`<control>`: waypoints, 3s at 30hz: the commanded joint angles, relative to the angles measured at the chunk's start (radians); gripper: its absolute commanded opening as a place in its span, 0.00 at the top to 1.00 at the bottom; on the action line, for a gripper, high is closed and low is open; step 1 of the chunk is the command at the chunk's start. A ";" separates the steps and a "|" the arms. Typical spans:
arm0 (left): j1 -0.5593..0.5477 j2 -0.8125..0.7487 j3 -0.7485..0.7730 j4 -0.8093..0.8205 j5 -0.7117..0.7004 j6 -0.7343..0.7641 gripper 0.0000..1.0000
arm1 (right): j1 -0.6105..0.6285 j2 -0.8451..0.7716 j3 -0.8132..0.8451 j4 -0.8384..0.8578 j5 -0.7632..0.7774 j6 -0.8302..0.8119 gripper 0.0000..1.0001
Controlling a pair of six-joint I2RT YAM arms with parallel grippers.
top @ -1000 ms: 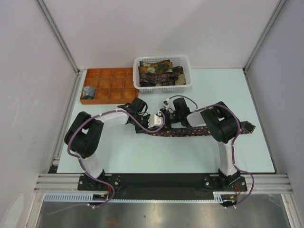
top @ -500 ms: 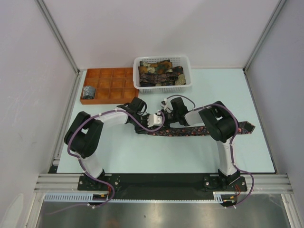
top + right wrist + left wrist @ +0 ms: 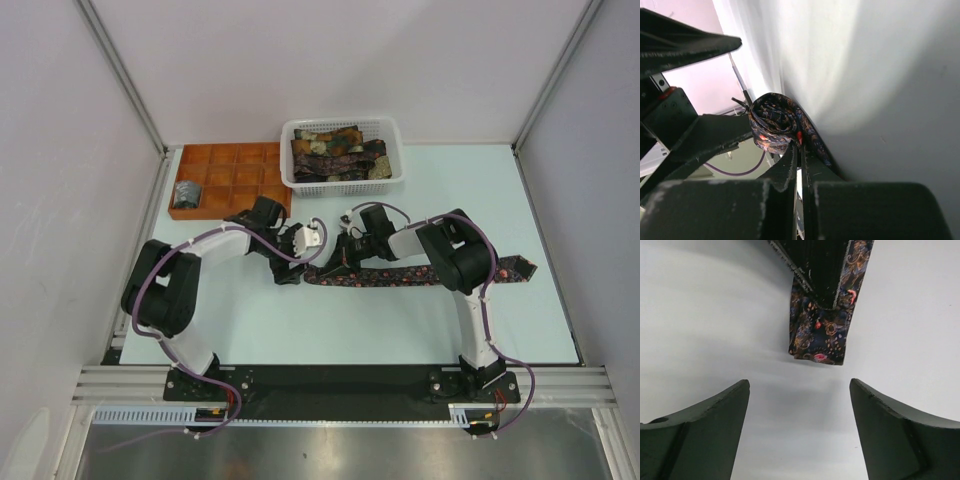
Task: Roll the ties
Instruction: Roll the tie at the center of the board.
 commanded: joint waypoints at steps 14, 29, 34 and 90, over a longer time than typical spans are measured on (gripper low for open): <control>-0.107 0.077 0.052 0.018 -0.018 -0.026 0.40 | 0.001 0.037 0.020 -0.064 0.050 -0.064 1.00; -0.150 0.066 0.055 -0.031 -0.107 -0.013 0.83 | -0.015 -0.060 0.062 -0.119 0.044 -0.065 0.70; -0.151 0.061 0.047 -0.048 -0.124 -0.010 0.85 | -0.035 -0.154 0.054 -0.179 0.029 -0.098 0.65; -0.042 -0.492 -0.247 0.537 0.075 -0.385 0.00 | -0.077 -0.084 0.000 -0.267 0.007 -0.233 1.00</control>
